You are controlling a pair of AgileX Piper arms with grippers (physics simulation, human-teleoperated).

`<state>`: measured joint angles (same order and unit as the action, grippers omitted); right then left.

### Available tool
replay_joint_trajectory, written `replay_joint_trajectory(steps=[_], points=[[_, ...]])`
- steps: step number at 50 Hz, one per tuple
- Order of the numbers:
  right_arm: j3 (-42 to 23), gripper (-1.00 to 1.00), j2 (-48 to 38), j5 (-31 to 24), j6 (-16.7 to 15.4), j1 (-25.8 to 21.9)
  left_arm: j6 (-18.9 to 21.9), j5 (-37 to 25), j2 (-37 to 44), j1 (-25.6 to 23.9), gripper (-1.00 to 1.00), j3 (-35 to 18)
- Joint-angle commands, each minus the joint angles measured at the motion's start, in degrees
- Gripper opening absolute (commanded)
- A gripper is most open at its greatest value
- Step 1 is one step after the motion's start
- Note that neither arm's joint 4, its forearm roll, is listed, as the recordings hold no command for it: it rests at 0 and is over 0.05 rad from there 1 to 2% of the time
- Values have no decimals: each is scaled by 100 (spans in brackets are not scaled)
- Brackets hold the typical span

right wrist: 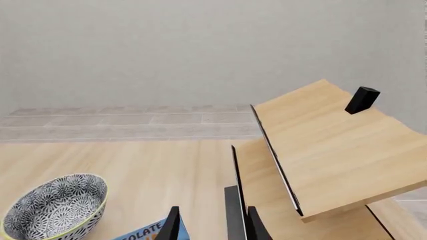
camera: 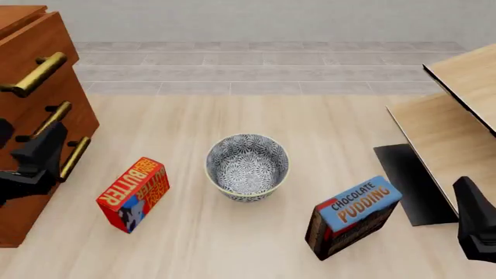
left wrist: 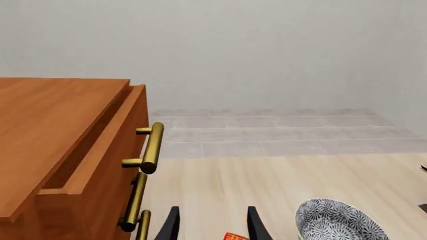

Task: Close the top drawer of the cabinet and put the bowl on top of it.

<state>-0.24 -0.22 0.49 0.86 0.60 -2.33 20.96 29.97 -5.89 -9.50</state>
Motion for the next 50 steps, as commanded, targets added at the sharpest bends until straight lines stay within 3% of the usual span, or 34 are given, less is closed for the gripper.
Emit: replay_joint_trajectory(steps=[1, 28, 50], points=[[-10, 100, 5, -8, -3, 5, -92, 779, 1248, -28, 100, -425], [2, 100, -11, -12, -89, -56, 144, 1436, 2747, 315, 100, -1165], [5, 100, -6, -13, -86, -40, -326, 1785, 3544, 784, 100, -1385]])
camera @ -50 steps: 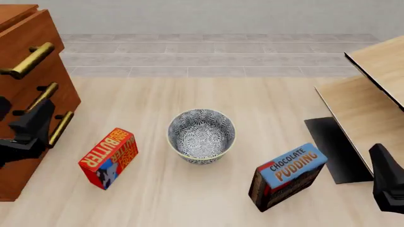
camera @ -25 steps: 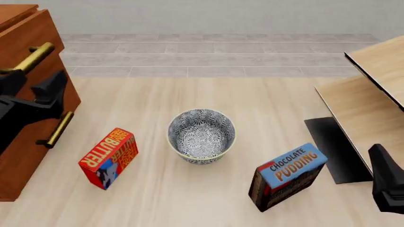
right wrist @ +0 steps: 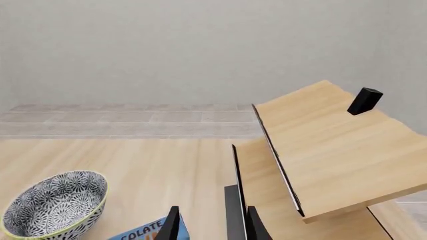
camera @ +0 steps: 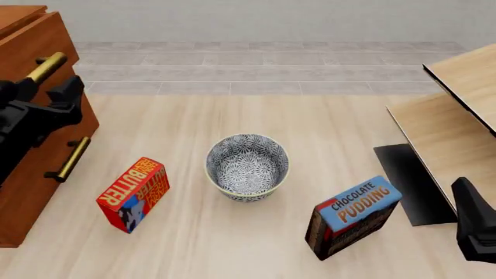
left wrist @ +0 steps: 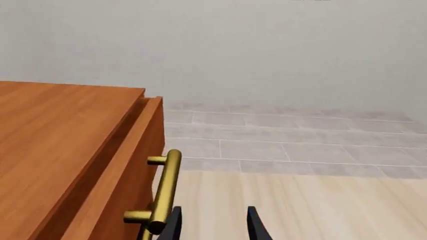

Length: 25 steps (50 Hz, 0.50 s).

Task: Close the top drawer of the cabinet and put the bowl on top of it.

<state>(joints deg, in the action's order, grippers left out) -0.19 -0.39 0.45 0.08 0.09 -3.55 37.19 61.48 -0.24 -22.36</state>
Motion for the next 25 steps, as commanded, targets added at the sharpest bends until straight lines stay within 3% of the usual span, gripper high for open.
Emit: replay_joint_trajectory(steps=[1, 25], points=[[2, 100, 13, -8, -7, 14, -216, 169, 414, 261, 100, -112], [-13, 100, 21, -14, -26, 43, -352, 476, 891, 980, 100, -123]])
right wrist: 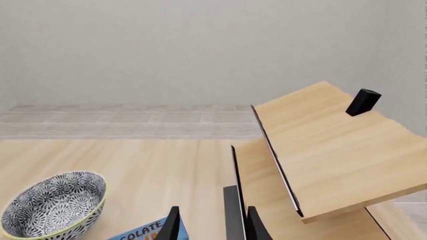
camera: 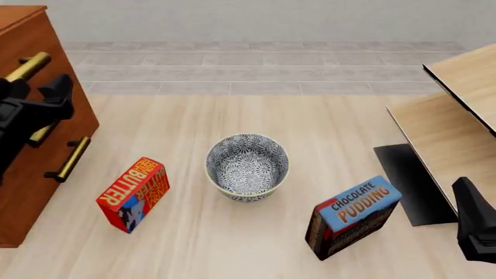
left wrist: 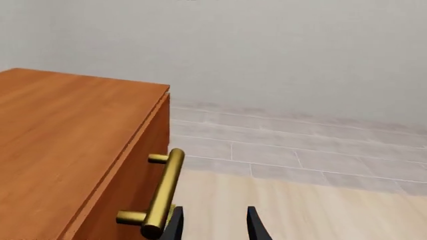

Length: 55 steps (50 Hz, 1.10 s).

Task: Close the top drawer of the cabinet and put the bowl on top of it.

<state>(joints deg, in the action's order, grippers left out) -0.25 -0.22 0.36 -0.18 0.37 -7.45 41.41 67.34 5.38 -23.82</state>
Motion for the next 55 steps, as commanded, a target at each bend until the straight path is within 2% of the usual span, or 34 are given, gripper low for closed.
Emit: replay_joint_trajectory(steps=[1, 10, 17, 35, 41, 47, 49, 50, 55], points=[[-12, 100, 4, -8, 1, 18, 35, 47, 302, 448, 100, 19], [-16, 100, 3, -9, 30, 34, 160, 75, 341, 981, 100, -85], [0, 100, 2, 10, 39, 32, 89, 20, 337, 1225, 100, -171], [-7, 100, 2, 4, 76, 58, 131, -28, 4, 1178, 100, -41], [-11, 100, -6, 9, 82, 58, 282, -123, -545, 999, 100, 183], [3, 100, -3, 26, 84, 58, 346, -732, -1878, 676, 100, 500], [9, 100, -1, 29, 85, 58, 342, -829, -2058, 635, 100, 529], [7, 100, -1, 26, 85, 50, 354, -1097, -2408, 512, 100, 544], [5, 100, -5, 28, 88, 51, 389, -1477, -2959, 313, 100, 608]])
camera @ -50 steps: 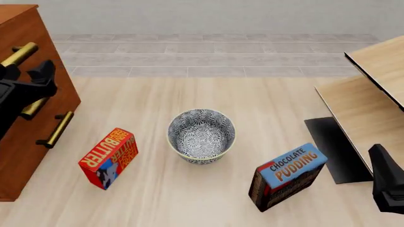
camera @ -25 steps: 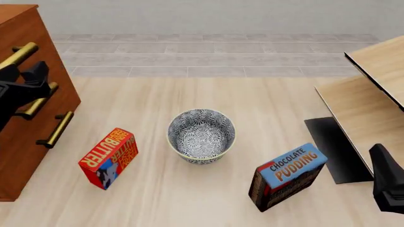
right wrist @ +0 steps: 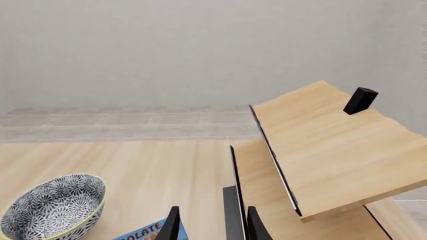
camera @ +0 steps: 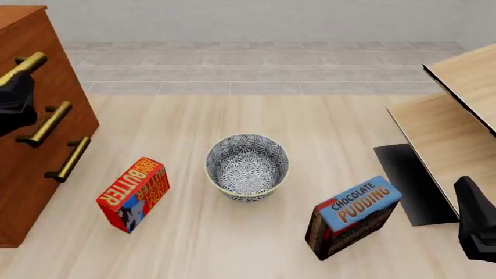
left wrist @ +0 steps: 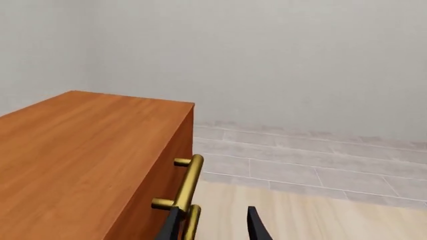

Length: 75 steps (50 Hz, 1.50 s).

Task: Close the top drawer of the cabinet and put the bowl on top of it.

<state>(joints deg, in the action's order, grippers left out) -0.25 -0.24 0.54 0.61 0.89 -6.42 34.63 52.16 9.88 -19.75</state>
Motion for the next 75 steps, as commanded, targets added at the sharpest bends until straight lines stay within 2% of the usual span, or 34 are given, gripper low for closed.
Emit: replay_joint_trajectory(steps=[1, 14, 21, 27, 29, 39, 59, 75], points=[[4, 100, -4, 9, 6, -7, 270, -918, -1579, -200, 100, 215], [-2, 100, 2, -11, -14, -42, 364, -1518, -2592, -488, 100, 489], [-1, 100, 2, -11, -32, -58, 406, -2072, -3411, -847, 100, 764], [4, 100, 10, -9, -40, -60, 494, -2322, -3860, -914, 100, 879], [7, 100, 10, -7, -32, -51, 362, -2448, -3942, -948, 100, 860], [-1, 100, 5, -3, -6, -25, 521, -2975, -4700, -961, 100, 998], [-11, 100, 14, -7, 16, 7, 506, -3198, -4936, -988, 100, 943], [3, 100, 14, 15, 50, 21, 558, -3114, -4792, -1012, 100, 933]])
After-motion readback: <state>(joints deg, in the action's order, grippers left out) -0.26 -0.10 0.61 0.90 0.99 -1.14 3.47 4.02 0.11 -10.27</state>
